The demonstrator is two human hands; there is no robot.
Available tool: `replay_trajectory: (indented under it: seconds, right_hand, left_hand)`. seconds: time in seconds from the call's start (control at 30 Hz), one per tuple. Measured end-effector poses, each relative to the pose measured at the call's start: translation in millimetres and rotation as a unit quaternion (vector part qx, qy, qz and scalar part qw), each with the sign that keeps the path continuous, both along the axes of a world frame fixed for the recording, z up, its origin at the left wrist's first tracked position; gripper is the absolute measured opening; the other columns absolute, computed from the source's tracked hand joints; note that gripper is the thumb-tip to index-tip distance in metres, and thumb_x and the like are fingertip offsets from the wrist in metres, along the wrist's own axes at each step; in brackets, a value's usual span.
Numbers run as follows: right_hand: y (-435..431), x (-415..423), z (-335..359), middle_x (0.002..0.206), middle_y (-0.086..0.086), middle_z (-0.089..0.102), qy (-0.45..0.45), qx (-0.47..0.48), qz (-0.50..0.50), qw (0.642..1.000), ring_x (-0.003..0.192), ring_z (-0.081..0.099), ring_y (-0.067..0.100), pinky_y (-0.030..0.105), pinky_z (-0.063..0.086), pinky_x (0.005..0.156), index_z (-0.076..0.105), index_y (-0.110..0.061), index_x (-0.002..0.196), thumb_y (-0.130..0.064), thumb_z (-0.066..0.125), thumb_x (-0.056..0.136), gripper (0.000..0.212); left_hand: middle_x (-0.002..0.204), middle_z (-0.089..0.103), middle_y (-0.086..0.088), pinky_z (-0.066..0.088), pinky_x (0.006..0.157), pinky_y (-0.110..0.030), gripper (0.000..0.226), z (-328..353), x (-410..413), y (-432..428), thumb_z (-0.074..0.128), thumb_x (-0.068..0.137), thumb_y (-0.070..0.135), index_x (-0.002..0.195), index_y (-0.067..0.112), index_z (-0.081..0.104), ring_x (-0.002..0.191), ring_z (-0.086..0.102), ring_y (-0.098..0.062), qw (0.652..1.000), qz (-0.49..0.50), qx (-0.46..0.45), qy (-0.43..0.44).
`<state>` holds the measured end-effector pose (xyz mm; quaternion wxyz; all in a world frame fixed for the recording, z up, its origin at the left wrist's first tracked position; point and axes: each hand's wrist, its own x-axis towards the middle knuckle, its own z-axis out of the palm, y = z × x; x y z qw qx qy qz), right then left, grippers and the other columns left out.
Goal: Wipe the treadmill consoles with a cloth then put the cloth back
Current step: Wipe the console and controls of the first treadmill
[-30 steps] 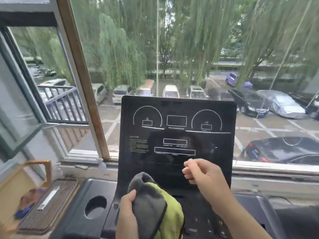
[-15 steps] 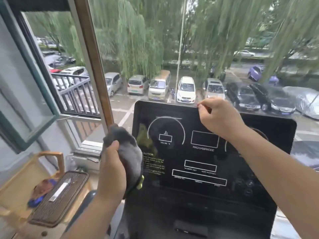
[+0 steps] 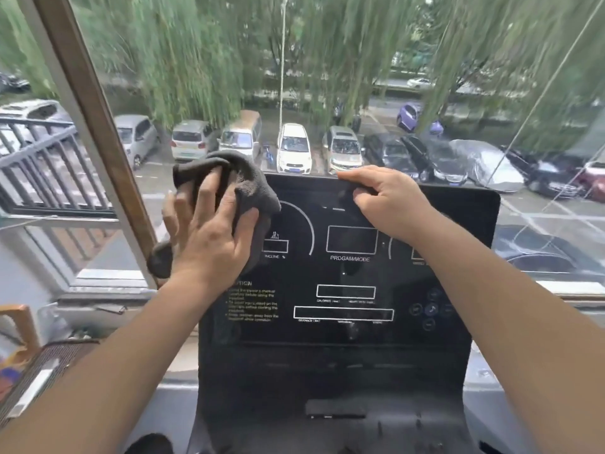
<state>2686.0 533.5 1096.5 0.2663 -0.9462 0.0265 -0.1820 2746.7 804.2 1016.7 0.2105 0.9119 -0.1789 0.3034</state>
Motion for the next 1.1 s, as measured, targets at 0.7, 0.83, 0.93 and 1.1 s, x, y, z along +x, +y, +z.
replay_trajectory:
  seconds: [0.7,0.83,0.93,1.1]
  right_hand:
    - [-34.6,11.7,-29.9,0.134,-0.026,0.067,-0.042,0.099,0.056,0.993,0.138,0.053,0.011,0.041,0.038,0.122,0.068,-0.048,0.129,-0.015,0.048,0.085,0.058]
    - [-34.1,14.3,-34.4,0.132,-0.022,0.069,-0.09,0.081,0.059,0.991,0.134,0.057,0.011,0.043,0.038,0.12,0.071,-0.042,0.129,-0.02,0.049,0.085,0.054]
    - [-31.8,14.4,-37.3,0.13,-0.021,0.071,-0.122,0.079,0.065,0.987,0.13,0.06,0.01,0.046,0.041,0.118,0.072,-0.041,0.127,-0.017,0.053,0.084,0.053]
    - [-22.0,16.2,-41.4,0.119,-0.026,0.073,-0.156,0.105,0.042,0.981,0.118,0.067,0.014,0.047,0.05,0.108,0.075,-0.041,0.12,-0.023,0.051,0.084,0.047]
  left_hand:
    - [0.171,0.025,-0.001,0.009,0.125,-0.064,0.077,-14.1,-1.7,-10.9,0.045,0.098,0.06,0.163,0.025,0.025,0.149,0.035,-0.041,0.977,-0.029,0.198,-0.071]
    - [0.172,0.018,-0.01,0.01,0.124,-0.066,0.078,-5.1,-4.2,-43.8,0.041,0.1,0.058,0.163,0.015,0.027,0.157,0.014,-0.039,0.994,0.059,0.084,-0.03]
    - [0.167,0.033,-0.012,0.012,0.122,-0.069,0.079,-55.1,-40.1,-54.5,0.045,0.098,0.058,0.162,0.015,0.03,0.144,0.035,-0.045,0.99,0.034,0.137,-0.018]
    - [0.153,0.055,-0.003,0.021,0.121,-0.068,0.075,-81.2,-47.6,-15.4,0.058,0.096,0.055,0.16,0.023,0.037,0.122,0.058,-0.041,0.955,-0.119,0.264,-0.062]
